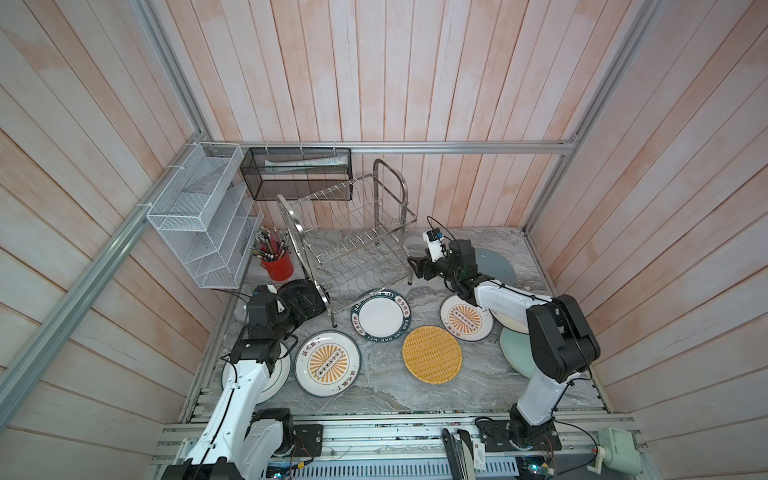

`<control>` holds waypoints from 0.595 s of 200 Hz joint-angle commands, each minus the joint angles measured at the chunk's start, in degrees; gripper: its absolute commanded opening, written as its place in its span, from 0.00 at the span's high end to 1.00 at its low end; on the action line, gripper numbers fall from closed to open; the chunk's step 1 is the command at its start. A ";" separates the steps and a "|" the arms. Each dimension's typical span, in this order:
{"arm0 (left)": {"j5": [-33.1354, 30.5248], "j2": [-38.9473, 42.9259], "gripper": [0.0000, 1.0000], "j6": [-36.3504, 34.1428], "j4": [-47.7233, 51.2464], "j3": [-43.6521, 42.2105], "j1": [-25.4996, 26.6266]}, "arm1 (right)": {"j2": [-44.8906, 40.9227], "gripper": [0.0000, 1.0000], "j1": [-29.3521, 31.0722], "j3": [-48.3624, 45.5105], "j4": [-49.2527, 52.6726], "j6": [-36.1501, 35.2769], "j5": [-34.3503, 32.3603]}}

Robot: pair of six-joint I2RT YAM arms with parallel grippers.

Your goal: Load the plates into the dish rack

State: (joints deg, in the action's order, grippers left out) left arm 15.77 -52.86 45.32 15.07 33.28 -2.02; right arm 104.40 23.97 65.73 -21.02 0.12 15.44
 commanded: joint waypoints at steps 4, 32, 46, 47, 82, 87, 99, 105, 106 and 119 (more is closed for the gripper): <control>2.94 -2.14 0.06 4.13 -3.45 2.20 -0.61 | 4.14 0.30 0.24 4.93 4.79 -3.78 5.41; 4.25 -5.50 0.08 6.07 -5.11 4.11 -1.18 | 8.07 0.38 0.29 8.69 6.10 -3.70 7.09; 5.54 -7.00 0.09 7.81 -6.46 4.43 -1.60 | 9.70 0.45 0.29 10.43 6.56 -3.39 7.91; 5.65 -7.08 0.09 7.97 -6.55 4.43 -1.68 | 9.82 0.46 0.29 10.54 6.54 -3.38 7.97; 7.26 -9.64 0.13 14.97 -11.73 2.81 -3.74 | 12.81 0.69 0.29 13.56 7.03 -2.57 9.34; 7.38 -9.85 0.13 15.43 -12.79 2.72 -3.78 | 12.91 0.71 0.29 13.64 7.00 -2.50 9.35; 7.87 -10.70 0.14 16.24 -14.97 2.91 -3.78 | 12.87 0.79 0.30 13.51 6.45 -2.32 9.35; 7.88 -11.59 0.15 16.37 -15.15 3.32 -3.75 | 12.76 0.81 0.29 13.34 6.22 -2.24 9.12; 7.88 -11.71 0.15 16.38 -15.15 3.39 -3.77 | 12.65 0.82 0.29 13.25 6.13 -2.19 9.13; 8.09 -14.02 0.17 16.00 -15.43 4.44 -3.78 | 12.22 0.88 0.29 12.67 5.39 -2.18 8.45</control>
State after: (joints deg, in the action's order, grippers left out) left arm 22.26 -63.90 59.24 3.57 36.21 -5.63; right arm 116.42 23.97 77.78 -15.27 -2.59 23.35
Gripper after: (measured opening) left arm 0.847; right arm 0.169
